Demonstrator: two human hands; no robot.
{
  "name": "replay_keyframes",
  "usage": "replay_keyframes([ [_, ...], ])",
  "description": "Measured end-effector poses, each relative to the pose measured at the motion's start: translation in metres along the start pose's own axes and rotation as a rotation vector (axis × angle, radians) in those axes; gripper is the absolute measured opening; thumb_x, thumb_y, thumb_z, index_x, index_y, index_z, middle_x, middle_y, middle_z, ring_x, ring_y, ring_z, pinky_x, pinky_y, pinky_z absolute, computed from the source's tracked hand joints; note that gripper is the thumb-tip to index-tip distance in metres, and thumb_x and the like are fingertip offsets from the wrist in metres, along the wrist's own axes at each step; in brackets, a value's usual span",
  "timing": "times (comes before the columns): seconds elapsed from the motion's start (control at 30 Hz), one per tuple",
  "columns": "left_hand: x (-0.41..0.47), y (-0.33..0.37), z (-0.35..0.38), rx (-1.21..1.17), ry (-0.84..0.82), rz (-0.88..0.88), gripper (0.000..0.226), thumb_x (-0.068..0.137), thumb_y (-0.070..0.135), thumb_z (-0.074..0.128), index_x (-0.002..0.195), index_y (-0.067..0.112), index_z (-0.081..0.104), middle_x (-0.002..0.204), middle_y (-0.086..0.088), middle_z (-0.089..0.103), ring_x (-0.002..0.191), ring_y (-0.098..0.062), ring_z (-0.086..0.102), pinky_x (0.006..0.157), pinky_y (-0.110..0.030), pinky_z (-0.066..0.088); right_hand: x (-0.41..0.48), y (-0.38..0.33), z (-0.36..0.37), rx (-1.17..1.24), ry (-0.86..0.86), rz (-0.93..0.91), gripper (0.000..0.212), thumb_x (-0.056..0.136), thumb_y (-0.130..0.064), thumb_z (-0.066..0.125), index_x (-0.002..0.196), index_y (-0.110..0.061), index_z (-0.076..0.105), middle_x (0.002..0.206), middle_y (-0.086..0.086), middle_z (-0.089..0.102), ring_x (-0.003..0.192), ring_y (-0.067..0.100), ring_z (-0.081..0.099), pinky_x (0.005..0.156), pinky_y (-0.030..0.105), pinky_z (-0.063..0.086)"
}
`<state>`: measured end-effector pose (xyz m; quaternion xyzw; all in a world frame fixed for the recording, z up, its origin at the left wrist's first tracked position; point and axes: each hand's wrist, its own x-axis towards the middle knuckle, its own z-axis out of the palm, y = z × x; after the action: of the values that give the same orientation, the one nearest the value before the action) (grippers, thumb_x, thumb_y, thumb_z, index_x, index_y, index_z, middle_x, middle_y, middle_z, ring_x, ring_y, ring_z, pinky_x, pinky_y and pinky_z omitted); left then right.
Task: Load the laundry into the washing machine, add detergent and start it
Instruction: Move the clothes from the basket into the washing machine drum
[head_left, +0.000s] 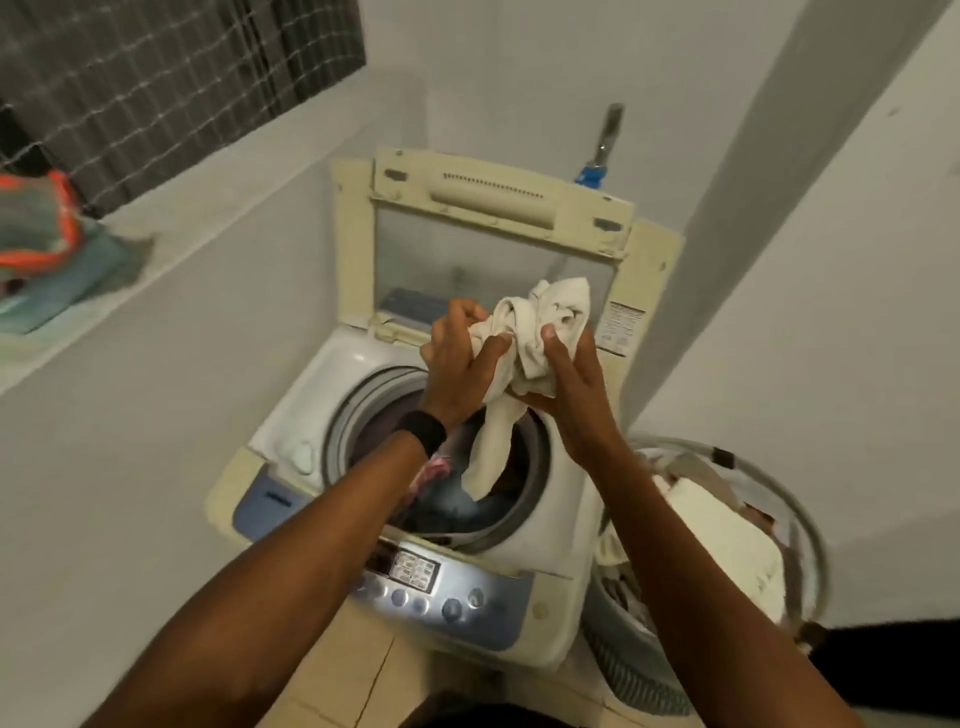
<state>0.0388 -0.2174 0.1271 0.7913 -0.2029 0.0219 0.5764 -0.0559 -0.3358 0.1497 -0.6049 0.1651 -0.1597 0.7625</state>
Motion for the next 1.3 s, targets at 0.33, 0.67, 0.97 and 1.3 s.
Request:
replay_keyframes([
  [0.33, -0.019, -0.103, -0.062, 0.505, -0.340, -0.278, 0.039, 0.091, 0.009, 0.059, 0.130, 0.010, 0.059, 0.128, -0.016, 0.065, 0.120, -0.035, 0.059, 0.103, -0.045, 0.048, 0.024, 0.075, 0.041, -0.684, -0.330, 0.345, 0.054, 0.105, -0.030, 0.055, 0.155, -0.019, 0.039, 0.145, 0.002, 0.050, 0.129, 0.023, 0.052, 0.106, 0.037, 0.045],
  [0.67, -0.019, -0.093, -0.013, 0.382, -0.471, -0.173, 0.031, 0.100, 0.022, 0.056, 0.131, 0.026, 0.058, 0.112, 0.000, 0.070, 0.102, -0.024, 0.065, 0.091, -0.038, 0.052, 0.005, 0.066, -0.010, -0.696, -0.272, 0.301, 0.028, 0.103, -0.027, 0.058, 0.128, -0.015, 0.066, 0.119, 0.006, 0.067, 0.105, 0.019, 0.063, 0.098, 0.039, 0.055],
  [0.97, -0.034, -0.040, 0.125, 0.256, -0.757, -0.011, 0.020, 0.097, 0.019, 0.063, 0.115, 0.026, 0.066, 0.095, 0.005, 0.072, 0.093, -0.014, 0.068, 0.085, -0.033, 0.055, -0.028, 0.064, -0.153, -0.636, 0.221, 0.337, 0.020, 0.096, -0.026, 0.068, 0.115, -0.020, 0.071, 0.112, 0.000, 0.072, 0.104, 0.018, 0.067, 0.091, 0.037, 0.057],
  [1.3, -0.089, -0.048, 0.245, 0.499, -1.126, 0.041, 0.046, 0.095, 0.029, 0.067, 0.138, 0.019, 0.056, 0.132, -0.007, 0.064, 0.121, -0.032, 0.061, 0.101, -0.037, 0.049, -0.111, 0.079, -0.248, -0.570, 0.558, 0.414, 0.018, 0.095, -0.016, 0.067, 0.112, -0.018, 0.074, 0.090, -0.007, 0.066, 0.092, 0.011, 0.066, 0.068, 0.020, 0.045],
])
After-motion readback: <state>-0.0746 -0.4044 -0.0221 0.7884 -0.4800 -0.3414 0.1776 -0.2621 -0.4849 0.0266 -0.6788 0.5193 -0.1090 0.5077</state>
